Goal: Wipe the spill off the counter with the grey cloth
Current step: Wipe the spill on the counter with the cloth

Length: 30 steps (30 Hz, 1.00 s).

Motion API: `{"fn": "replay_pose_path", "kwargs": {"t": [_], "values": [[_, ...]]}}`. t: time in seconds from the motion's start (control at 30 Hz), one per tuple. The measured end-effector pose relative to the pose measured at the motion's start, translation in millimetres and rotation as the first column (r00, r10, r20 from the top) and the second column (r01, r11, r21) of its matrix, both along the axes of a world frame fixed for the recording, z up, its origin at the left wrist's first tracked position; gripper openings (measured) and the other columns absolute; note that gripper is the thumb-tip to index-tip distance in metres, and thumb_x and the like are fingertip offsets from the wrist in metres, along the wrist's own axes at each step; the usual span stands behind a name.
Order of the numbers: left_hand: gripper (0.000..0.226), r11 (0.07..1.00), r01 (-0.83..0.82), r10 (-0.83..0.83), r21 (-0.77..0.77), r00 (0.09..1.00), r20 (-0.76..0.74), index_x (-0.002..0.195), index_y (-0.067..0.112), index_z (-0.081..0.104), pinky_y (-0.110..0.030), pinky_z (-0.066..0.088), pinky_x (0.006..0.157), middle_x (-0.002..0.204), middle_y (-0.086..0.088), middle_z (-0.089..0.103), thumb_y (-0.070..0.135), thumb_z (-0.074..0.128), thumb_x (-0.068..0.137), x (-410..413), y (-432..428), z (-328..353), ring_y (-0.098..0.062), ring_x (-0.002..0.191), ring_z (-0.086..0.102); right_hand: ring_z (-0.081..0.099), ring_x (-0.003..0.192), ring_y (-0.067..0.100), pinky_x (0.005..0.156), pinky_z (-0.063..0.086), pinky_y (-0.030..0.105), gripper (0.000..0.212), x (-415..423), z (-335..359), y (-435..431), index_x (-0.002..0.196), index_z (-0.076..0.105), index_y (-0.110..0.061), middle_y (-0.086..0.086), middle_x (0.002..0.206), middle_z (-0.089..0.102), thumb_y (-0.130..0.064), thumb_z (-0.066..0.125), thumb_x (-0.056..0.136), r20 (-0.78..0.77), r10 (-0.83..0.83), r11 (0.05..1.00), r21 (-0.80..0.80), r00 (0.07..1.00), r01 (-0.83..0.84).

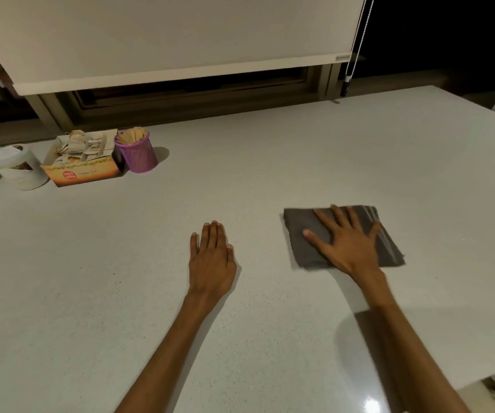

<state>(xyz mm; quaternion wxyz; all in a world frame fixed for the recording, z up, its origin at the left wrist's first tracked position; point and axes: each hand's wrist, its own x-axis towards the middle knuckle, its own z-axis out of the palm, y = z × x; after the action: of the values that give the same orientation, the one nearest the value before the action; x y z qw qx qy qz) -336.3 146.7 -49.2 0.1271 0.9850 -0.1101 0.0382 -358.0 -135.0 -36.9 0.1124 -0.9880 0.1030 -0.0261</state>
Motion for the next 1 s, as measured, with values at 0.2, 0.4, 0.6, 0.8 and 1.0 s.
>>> {"fn": "replay_pose_path", "kwargs": {"t": [0.2,0.4,0.6,0.8,1.0], "values": [[0.054,1.0,0.014,-0.014,-0.007,1.0,-0.026,0.153,0.007,0.006,-0.043,-0.001,0.125,0.164,-0.01,0.006,0.024,0.018,0.103,10.7,-24.4,1.4,-0.021,0.152,0.003,0.007,0.154,0.024,0.111,-0.005,0.075,0.078,-15.1,-15.5,32.8,0.15,0.013,-0.057,-0.006,0.166,0.017,-0.09,0.012,0.08,0.056,0.126,0.991,-0.061,0.99,-0.122],[0.054,0.999,0.039,-0.038,0.019,0.999,-0.024,0.153,0.006,0.005,-0.044,0.0,0.125,0.164,-0.01,0.006,0.024,0.017,0.103,12.2,-33.0,1.3,-0.021,0.152,0.002,0.005,0.154,0.025,0.11,-0.005,0.077,0.082,3.1,-0.6,1.7,0.152,0.018,-0.052,-0.006,0.167,0.013,-0.09,0.016,0.079,-0.004,-0.022,1.0,-0.02,1.0,0.022],[0.054,0.999,0.054,-0.054,-0.003,0.998,-0.038,0.153,0.007,0.007,-0.044,-0.001,0.125,0.164,-0.009,0.007,0.025,0.018,0.103,16.5,-37.0,2.3,-0.02,0.152,0.003,0.008,0.154,0.02,0.112,-0.003,0.074,0.083,-31.2,-17.6,1.4,0.15,0.014,-0.056,-0.01,0.165,0.018,-0.094,0.012,0.076,0.063,0.085,0.995,-0.06,0.994,-0.082],[0.055,0.998,0.051,-0.053,-0.031,0.996,-0.066,0.153,0.008,0.007,-0.049,-0.003,0.124,0.164,-0.009,0.007,0.029,0.017,0.104,14.3,-45.1,0.3,-0.023,0.152,0.001,0.002,0.154,0.026,0.108,-0.009,0.078,0.086,3.9,1.7,-15.8,0.153,0.011,-0.051,-0.005,0.167,0.009,-0.091,0.019,0.078,-0.017,-0.108,0.993,0.048,0.994,0.109],[0.055,0.996,0.081,-0.085,-0.042,0.992,-0.098,0.153,0.007,0.007,-0.048,-0.002,0.124,0.164,-0.009,0.008,0.029,0.015,0.103,6.7,-45.4,-6.1,-0.02,0.152,0.002,0.008,0.154,0.02,0.109,-0.003,0.077,0.08,-43.1,-24.2,-29.6,0.147,0.01,-0.061,-0.011,0.165,0.017,-0.095,0.013,0.075,0.007,0.051,0.997,-0.055,0.999,-0.05]]}}
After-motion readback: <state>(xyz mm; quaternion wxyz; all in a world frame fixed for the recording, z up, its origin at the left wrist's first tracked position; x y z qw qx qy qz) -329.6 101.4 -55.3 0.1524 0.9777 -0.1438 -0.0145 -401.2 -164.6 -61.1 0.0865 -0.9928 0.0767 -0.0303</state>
